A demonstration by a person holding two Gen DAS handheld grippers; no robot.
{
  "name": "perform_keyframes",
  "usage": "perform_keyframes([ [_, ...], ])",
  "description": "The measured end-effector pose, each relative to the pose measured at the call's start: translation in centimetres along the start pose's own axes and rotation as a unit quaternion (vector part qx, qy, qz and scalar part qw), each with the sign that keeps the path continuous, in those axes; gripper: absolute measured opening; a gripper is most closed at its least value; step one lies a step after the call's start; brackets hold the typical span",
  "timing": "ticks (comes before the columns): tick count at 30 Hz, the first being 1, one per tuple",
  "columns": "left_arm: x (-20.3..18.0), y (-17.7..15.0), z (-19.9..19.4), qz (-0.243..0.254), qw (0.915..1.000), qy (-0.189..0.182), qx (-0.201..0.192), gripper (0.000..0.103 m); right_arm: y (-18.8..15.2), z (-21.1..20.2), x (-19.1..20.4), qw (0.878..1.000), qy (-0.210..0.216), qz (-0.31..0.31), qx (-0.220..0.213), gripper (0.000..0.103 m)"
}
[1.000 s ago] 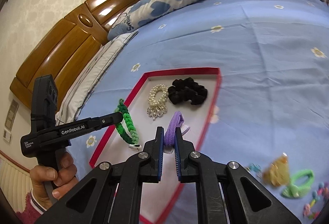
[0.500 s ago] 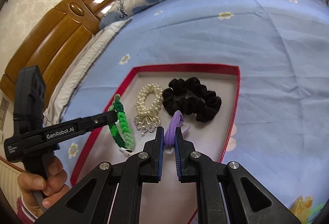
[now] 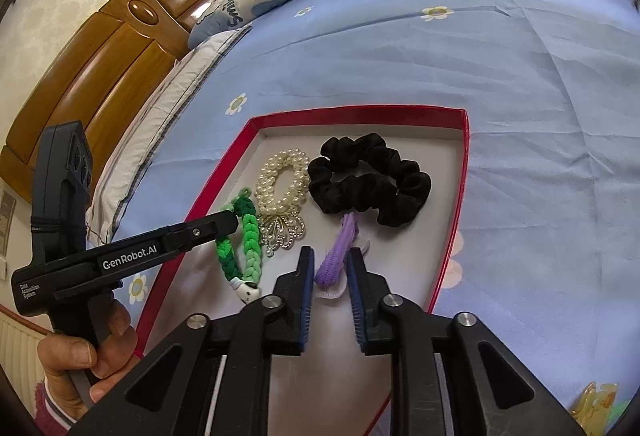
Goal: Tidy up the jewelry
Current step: 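Carry both hair ties into the box beside the pearl bracelet and release, then lift both tools out of the box toward the remaining jewelry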
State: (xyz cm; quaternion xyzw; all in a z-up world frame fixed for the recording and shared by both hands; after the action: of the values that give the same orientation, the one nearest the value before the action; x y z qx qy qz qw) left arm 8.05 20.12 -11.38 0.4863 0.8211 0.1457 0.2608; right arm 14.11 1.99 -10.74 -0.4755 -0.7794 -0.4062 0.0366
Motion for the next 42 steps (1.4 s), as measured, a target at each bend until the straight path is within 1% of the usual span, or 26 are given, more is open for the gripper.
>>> perform_keyframes([
  [1,0.0,0.0,-0.1,0.0,1.0,0.001,0.0,0.027,0.1,-0.1,0.1,1.0,0.0,0.0,-0.001,0.024],
  [3,0.0,-0.1,-0.3,-0.002,1.0,0.002,-0.002,0.032,0.1,-0.3,0.2,1.0,0.001,-0.001,-0.002,0.024],
  [7,0.3,-0.1,-0.6,-0.007,1.0,0.002,-0.001,0.032,0.1,-0.7,0.5,1.0,0.0,-0.005,-0.004,0.028],
  [11,0.4,-0.2,-1.5,-0.009,0.9999,-0.001,-0.007,0.032,-0.1,-1.2,0.6,1.0,0.001,-0.004,-0.005,0.028],
  [17,0.0,-0.8,-3.0,-0.011,0.9998,-0.008,-0.012,0.032,-0.4,-3.2,0.7,1.0,0.006,-0.001,-0.018,0.029],
  [23,-0.9,-1.7,-4.8,-0.013,0.9994,-0.026,-0.018,0.033,-1.1,-5.2,0.2,1.0,0.007,0.009,-0.028,0.032],
  [26,-1.7,-2.2,-5.7,-0.014,0.999,-0.037,-0.021,0.036,-1.6,-6.7,-0.4,0.999,0.005,0.02,-0.037,0.036],
  [33,-3.9,-3.6,-7.1,-0.002,0.9981,-0.057,-0.021,0.036,-3.0,-10.4,-2.2,0.997,-0.003,0.045,-0.056,0.037],
  [38,-5.0,-4.5,-7.5,0.002,0.9978,-0.063,-0.018,0.036,-4.0,-13.0,-3.7,0.996,-0.016,0.054,-0.071,0.041],
  [42,-6.3,-5.1,-7.8,0.012,0.9975,-0.068,-0.016,0.036,-5.0,-15.3,-5.5,0.994,-0.029,0.068,-0.084,0.042],
])
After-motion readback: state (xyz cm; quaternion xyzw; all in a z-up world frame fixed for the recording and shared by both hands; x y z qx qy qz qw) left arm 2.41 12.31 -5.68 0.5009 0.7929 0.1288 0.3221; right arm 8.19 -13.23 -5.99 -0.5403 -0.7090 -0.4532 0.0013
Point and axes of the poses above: each gripper's, at about its wrist camera, not at the fingertips, and z roughly the way its jaws point, x to its left, y to its top, the point moved 2 cm from there along z, roughly the way its jaws point, and after that the axes turned 8 degrees about -x, right-handed, at the moved point
